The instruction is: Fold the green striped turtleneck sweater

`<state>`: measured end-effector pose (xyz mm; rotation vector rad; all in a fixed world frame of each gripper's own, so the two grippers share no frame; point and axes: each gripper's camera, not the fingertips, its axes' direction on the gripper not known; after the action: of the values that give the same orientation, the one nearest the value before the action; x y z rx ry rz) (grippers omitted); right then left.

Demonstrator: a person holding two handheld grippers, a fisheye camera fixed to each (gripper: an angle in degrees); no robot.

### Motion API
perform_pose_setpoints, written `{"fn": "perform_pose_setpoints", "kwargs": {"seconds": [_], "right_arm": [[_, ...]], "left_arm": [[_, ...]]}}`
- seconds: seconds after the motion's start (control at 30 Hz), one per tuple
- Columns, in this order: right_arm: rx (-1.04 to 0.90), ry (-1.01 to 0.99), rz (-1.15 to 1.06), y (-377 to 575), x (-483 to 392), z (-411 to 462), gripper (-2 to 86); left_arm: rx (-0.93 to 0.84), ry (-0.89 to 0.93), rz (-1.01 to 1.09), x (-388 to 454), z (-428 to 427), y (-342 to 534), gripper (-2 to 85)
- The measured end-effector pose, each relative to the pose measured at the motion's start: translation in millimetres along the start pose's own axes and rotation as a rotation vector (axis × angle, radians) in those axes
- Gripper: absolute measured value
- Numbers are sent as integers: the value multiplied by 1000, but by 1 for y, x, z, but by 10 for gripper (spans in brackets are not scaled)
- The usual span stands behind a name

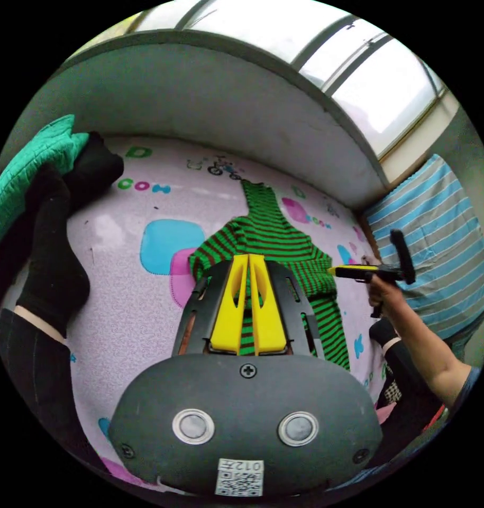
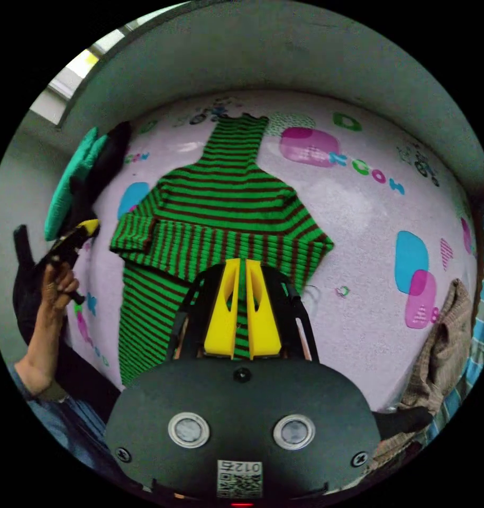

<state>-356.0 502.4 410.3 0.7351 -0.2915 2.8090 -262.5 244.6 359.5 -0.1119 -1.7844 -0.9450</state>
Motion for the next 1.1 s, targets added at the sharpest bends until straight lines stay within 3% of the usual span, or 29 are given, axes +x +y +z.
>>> {"fn": "perform_pose_setpoints", "kwargs": {"seconds": [0.17,0.33,0.47,0.67,0.87,1.1], "right_arm": [[-40,-358,9,-25,-36,37,73],[-147,-438,84,-39,-45,89,62],[-68,-517,141,-35,-25,96,8],[-4,-523,105,-29,-3,81,4],[1,-554,122,-32,-3,90,65],[18,-549,64,-30,-11,96,0]], "left_arm": [[-121,-53,-13,-2,32,-17,7],[-214,-141,39,6,53,-19,6],[-194,-119,16,6,50,-22,7],[-112,-95,54,24,32,-40,6],[-191,-122,47,29,53,-47,6],[-162,-124,40,37,48,-51,6]]}}
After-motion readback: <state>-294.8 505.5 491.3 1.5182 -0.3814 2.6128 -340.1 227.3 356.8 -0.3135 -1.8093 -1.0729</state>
